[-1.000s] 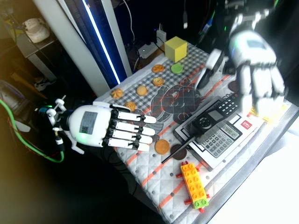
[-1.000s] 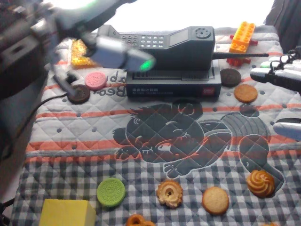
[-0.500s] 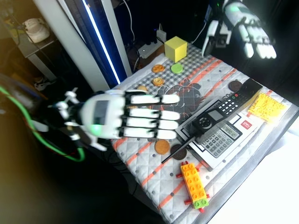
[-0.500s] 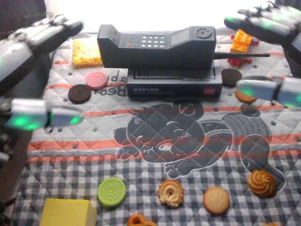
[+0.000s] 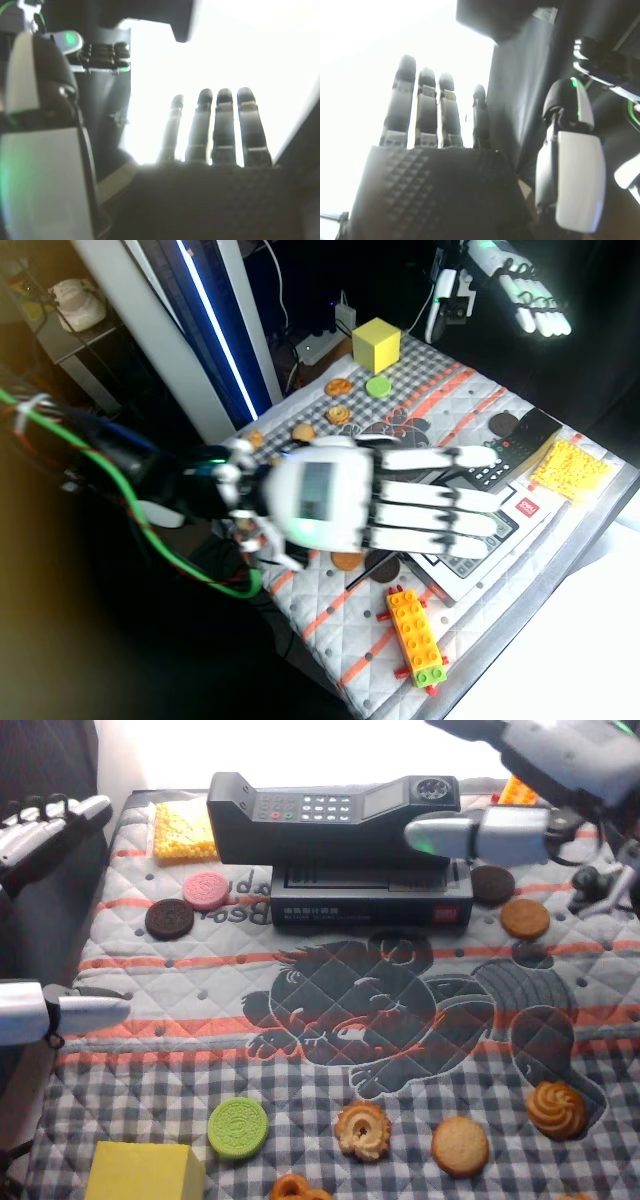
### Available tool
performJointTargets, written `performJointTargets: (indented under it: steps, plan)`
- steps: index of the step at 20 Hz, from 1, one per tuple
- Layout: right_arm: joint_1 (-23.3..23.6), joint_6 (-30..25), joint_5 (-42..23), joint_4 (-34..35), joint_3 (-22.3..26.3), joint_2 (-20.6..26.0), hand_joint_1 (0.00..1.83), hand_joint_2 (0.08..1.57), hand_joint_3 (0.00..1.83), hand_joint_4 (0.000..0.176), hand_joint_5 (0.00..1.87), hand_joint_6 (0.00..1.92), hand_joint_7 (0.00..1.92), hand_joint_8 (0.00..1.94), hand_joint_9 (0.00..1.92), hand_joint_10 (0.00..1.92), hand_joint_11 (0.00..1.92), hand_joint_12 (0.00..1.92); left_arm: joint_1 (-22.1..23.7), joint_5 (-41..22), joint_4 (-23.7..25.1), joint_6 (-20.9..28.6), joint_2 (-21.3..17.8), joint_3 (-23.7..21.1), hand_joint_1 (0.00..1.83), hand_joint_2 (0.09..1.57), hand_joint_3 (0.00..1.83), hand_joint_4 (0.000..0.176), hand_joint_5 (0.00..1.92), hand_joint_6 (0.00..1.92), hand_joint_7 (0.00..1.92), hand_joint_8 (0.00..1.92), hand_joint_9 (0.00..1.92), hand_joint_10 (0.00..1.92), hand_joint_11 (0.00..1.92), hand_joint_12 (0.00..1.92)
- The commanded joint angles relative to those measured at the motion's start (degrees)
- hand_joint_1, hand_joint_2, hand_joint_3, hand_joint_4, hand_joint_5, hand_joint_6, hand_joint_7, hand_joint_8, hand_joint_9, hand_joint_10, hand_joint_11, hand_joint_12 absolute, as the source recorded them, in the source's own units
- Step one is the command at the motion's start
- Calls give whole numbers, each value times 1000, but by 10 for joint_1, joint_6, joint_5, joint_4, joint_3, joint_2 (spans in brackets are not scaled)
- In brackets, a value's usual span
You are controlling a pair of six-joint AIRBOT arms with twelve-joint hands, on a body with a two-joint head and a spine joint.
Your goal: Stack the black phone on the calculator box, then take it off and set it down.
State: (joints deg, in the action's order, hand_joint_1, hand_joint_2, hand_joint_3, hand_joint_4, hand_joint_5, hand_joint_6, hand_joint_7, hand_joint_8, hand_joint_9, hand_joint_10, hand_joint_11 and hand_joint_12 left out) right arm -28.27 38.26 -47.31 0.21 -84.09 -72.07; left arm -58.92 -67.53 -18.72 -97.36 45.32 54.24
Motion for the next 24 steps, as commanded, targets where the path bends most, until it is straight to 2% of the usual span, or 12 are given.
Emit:
performJointTargets:
  steps: [1, 6, 7, 8, 9, 10, 11, 12, 13, 17, 19, 24]
  plan:
    - [16, -2, -37, -4, -8, -3, 666, 978, 0, 172, 227, 2, 294, 3, 477, 60, 197, 1203, 2, -74, 4, 3, -1, 3, 762, 826, 0, 101, 24, 8, 10, 2, 0, 0, 0, 0]
    - [48, -2, 47, -59, -47, -36, 783, 937, 0, 156, 293, 6, 249, 1, 281, 8, 0, 963, 2, -62, 4, 3, 0, 6, 755, 828, 0, 81, 73, 17, 74, 18, 13, 5, 0, 0]
    - [50, -2, 61, -69, -52, -41, 869, 944, 2, 114, 437, 14, 445, 19, 427, 26, 0, 1102, 2, -59, 4, 3, 1, 8, 766, 830, 1, 54, 83, 15, 63, 8, 8, 1, 0, 0]
    - [50, -2, 66, -74, -53, -42, 869, 944, 2, 114, 437, 14, 445, 19, 427, 26, 0, 1102, 2, -57, 4, 3, 3, 9, 766, 830, 1, 54, 83, 15, 63, 8, 8, 1, 0, 0]
    - [50, -2, 69, -78, -53, -42, 1029, 1006, 3, 38, 655, 13, 759, 21, 783, 62, 278, 1275, 2, -55, 3, 3, 4, 9, 752, 839, 4, 58, 85, 12, 63, 6, 14, 4, 11, 5]
    - [50, -2, 70, -78, -53, -42, 1222, 1066, 5, 0, 947, 693, 1014, 664, 1187, 218, 769, 1348, 1, -54, 3, 3, 4, 9, 761, 844, 6, 70, 77, 7, 70, 8, 22, 6, 17, 8]
    - [50, -2, 70, -79, -53, -42, 1222, 1066, 5, 0, 947, 693, 1014, 664, 1187, 218, 769, 1348, 0, -54, 3, 3, 4, 9, 761, 844, 6, 70, 77, 7, 70, 8, 22, 6, 17, 8]
    - [50, -2, 70, -79, -53, -42, 1366, 1067, 22, 0, 989, 716, 1108, 810, 1083, 976, 834, 1241, -3, -54, 2, 3, 5, 9, 776, 853, 9, 87, 76, 5, 88, 11, 35, 9, 14, 9]
    - [50, -2, 70, -80, -53, -42, 1381, 1078, 0, 0, 965, 794, 1078, 807, 1076, 1059, 896, 1140, -4, -54, 0, 3, 7, 9, 787, 852, 8, 93, 93, 10, 95, 11, 39, 9, 15, 11]
    - [50, -2, 53, -80, -42, -40, 1376, 1112, 0, 0, 944, 979, 973, 907, 938, 1199, 723, 1048, -13, -53, -9, 3, 11, 12, 793, 865, 10, 72, 107, 9, 95, 5, 32, 3, 26, 21]
    - [50, -2, 27, -79, -28, -28, 1359, 1117, 1, 0, 937, 991, 1010, 812, 913, 1288, 645, 1287, -15, -53, -10, 3, 10, 13, 779, 869, 10, 66, 106, 6, 85, 0, 24, 2, 23, 24]
    - [35, -2, -56, -78, 40, 50, 1383, 1074, 1, 0, 942, 854, 1124, 721, 1058, 1081, 876, 1027, -22, -77, -12, 3, 10, 8, 808, 869, 7, 97, 90, 0, 94, 4, 25, 2, 0, 21]
